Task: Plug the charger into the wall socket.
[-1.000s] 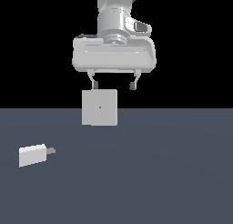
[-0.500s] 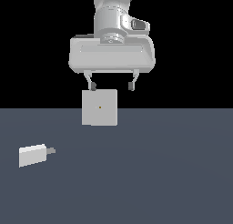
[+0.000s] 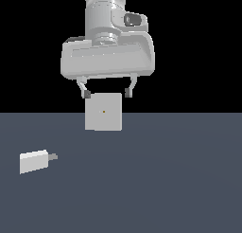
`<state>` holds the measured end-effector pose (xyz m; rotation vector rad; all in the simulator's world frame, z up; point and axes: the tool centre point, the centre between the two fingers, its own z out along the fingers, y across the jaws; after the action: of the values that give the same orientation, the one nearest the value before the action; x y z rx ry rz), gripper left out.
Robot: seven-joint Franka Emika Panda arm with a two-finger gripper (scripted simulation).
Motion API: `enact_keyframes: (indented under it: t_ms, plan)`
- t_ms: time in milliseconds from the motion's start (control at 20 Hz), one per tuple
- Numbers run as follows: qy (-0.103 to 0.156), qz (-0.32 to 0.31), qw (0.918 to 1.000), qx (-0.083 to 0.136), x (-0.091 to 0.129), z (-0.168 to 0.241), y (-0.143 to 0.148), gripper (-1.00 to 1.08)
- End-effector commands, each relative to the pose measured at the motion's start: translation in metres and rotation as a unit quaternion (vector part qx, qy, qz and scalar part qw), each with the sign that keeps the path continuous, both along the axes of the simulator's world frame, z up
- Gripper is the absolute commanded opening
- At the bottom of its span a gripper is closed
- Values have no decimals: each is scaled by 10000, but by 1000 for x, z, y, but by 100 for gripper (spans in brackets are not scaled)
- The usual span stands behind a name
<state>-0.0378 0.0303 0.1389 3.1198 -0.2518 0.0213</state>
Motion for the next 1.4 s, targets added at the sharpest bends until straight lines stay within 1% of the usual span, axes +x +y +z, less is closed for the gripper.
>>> enact_keyframes:
  t_ms: [0, 300, 650, 1000, 1350]
  plan:
    - [-60, -214, 9997, -23, -6, -4, 7, 100]
    - [-194, -702, 9973, -81, -18, -13, 22, 100]
    - [-338, -1225, 9918, -145, -29, -24, 41, 100]
    - [-472, -1714, 9839, -208, -37, -34, 59, 100]
    - [-601, -2185, 9736, -273, -42, -45, 77, 100]
